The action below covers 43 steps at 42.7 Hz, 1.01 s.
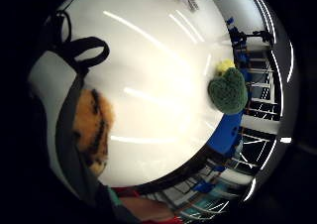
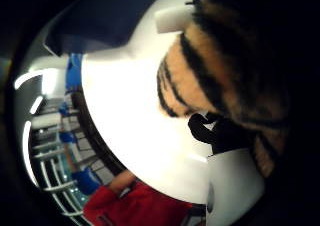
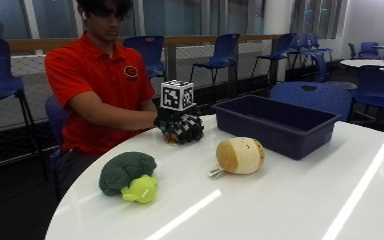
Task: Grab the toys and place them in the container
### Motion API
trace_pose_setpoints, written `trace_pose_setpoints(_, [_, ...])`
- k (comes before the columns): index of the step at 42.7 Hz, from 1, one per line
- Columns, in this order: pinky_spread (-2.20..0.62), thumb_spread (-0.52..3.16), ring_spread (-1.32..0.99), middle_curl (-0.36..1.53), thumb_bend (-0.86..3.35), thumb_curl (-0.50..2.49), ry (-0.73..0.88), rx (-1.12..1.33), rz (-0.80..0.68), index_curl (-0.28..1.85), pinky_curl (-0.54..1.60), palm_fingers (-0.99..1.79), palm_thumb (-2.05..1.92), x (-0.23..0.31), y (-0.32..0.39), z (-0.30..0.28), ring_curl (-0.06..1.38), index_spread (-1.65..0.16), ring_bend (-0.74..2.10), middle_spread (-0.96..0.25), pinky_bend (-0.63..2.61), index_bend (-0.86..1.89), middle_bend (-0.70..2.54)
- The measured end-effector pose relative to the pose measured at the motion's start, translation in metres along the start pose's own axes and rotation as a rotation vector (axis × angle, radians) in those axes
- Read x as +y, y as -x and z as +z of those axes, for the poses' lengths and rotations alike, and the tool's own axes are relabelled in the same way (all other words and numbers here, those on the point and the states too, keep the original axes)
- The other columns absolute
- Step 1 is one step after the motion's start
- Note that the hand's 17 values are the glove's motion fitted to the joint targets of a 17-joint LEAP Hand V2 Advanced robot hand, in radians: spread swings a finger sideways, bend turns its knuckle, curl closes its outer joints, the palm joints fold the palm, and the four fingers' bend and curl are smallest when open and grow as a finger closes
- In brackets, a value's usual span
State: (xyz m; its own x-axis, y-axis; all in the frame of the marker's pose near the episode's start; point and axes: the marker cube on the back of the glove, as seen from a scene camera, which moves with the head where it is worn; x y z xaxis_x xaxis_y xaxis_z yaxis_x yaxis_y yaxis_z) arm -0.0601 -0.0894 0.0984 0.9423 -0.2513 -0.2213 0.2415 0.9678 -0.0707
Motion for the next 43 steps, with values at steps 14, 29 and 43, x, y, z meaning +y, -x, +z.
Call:
trace_pose_setpoints(14, [-0.40,1.00,-0.47,0.38,0.21,0.59,-0.061,-0.057,0.021,0.27,0.38,1.15,0.67,-0.007,-0.011,-0.005,0.48,-0.46,1.08,-0.38,1.01,0.31,0.59])
trace_pose_setpoints(29, [-0.41,0.74,-0.45,0.55,0.18,0.75,-0.088,-0.168,0.026,0.41,0.42,1.18,0.66,-0.020,-0.019,-0.039,0.56,-0.49,1.19,-0.37,0.98,0.48,0.91])
trace_pose_setpoints(43, [-0.41,0.60,-0.43,0.64,0.18,0.89,-0.212,-0.136,-0.076,0.54,0.45,1.10,0.63,-0.102,0.033,-0.185,0.60,-0.48,1.25,-0.35,1.03,0.56,0.99])
